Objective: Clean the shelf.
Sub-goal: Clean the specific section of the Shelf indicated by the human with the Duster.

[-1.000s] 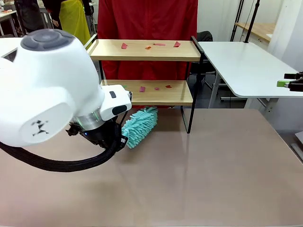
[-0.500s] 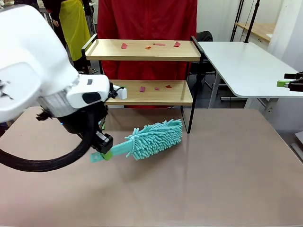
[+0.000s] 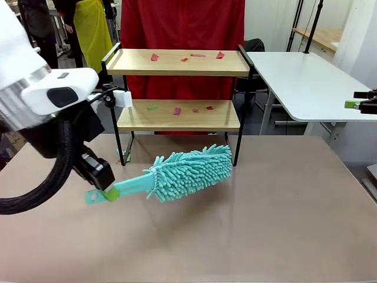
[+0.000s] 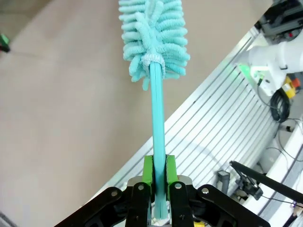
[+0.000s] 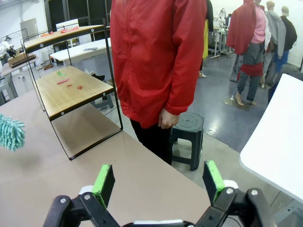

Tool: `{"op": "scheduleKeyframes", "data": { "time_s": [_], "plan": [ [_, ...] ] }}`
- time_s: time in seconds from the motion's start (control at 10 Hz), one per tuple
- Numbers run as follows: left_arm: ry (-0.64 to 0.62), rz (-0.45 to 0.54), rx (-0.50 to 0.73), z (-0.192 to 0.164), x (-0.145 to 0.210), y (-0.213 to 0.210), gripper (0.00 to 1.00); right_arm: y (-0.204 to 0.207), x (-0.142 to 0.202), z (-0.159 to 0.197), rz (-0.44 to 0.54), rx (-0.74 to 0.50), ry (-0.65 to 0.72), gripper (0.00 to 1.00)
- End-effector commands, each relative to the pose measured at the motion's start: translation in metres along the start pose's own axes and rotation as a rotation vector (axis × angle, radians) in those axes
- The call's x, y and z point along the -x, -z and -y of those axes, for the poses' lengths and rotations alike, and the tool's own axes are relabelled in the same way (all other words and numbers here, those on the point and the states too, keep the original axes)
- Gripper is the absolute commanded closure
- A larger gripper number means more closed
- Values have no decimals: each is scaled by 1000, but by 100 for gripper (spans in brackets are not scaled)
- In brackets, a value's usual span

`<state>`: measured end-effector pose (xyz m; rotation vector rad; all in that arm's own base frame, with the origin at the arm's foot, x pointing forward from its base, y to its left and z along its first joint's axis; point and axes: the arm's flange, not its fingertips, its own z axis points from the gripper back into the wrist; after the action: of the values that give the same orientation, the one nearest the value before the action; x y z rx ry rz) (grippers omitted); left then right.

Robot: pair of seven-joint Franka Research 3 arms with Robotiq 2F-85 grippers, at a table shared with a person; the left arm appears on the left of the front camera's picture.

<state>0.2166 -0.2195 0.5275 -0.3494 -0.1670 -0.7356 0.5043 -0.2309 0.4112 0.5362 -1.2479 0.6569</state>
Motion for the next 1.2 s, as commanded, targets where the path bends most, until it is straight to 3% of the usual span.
{"op": "scheduleKeyframes", "data": {
  "time_s": [0.0, 0.2, 0.5, 0.6, 0.7, 0.8, 1.0, 1.1],
  "plan": [
    [-45, -21, 4, 24, 27, -21, 87, 2, -5, -3, -12, 15, 12, 0],
    [-111, -136, 68, 43, 34, -51, 87, 2, -5, -3, -12, 15, 12, 0],
    [-164, -374, 32, 57, 42, -107, 87, 2, -5, -3, -12, 15, 12, 0],
    [-149, -446, -6, 47, 42, -122, 87, 2, -5, -3, -12, 15, 12, 0],
    [-34, -535, -79, 28, 37, -123, 87, 2, -5, -3, -12, 15, 12, 0],
    [-170, -365, 28, 54, 52, -103, 87, 2, -5, -3, -12, 15, 12, 0],
    [-170, -365, 28, 54, 52, -103, 87, 2, -5, -3, -12, 15, 12, 0],
    [-159, -441, 1, 44, 45, -113, 87, 2, -5, -3, -12, 15, 12, 0]
  ]
}}
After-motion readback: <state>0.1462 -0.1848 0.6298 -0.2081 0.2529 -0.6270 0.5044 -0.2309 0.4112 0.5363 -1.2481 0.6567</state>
